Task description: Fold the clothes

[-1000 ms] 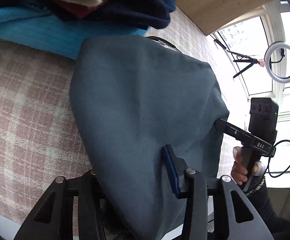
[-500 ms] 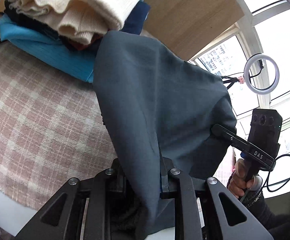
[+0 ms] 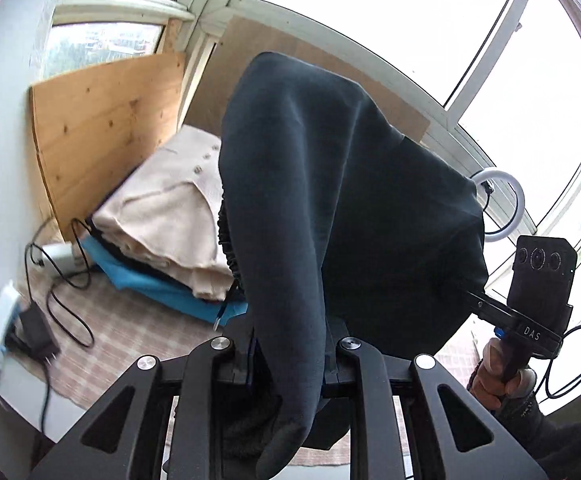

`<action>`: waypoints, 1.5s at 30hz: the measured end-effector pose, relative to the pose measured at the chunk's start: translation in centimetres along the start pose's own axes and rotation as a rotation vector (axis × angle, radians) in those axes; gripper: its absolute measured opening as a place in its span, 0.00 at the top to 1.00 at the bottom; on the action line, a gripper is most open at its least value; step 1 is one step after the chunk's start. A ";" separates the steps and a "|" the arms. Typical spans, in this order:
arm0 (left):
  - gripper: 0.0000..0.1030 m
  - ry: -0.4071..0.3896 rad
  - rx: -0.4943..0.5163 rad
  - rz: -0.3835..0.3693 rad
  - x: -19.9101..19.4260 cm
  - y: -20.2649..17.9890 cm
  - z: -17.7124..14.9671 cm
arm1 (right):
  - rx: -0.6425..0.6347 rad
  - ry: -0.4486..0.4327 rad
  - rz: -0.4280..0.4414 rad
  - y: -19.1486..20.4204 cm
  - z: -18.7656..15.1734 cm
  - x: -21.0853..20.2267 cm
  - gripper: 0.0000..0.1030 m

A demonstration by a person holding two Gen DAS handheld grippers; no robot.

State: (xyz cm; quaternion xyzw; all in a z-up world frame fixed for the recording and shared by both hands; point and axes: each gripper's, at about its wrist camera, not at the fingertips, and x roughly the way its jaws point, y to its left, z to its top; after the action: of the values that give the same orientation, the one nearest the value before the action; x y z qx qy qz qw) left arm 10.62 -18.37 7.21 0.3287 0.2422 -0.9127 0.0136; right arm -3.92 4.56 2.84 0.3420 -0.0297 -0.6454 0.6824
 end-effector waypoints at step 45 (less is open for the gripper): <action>0.51 0.206 0.220 0.134 22.3 14.9 20.2 | 0.406 0.129 -0.233 -20.6 13.8 19.0 0.49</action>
State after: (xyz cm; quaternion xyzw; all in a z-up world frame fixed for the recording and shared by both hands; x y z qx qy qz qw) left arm -16.07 -37.69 0.71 0.4355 0.1185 -0.8922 0.0136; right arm -25.15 -17.06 -4.67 0.5138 -0.0758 -0.6775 0.5209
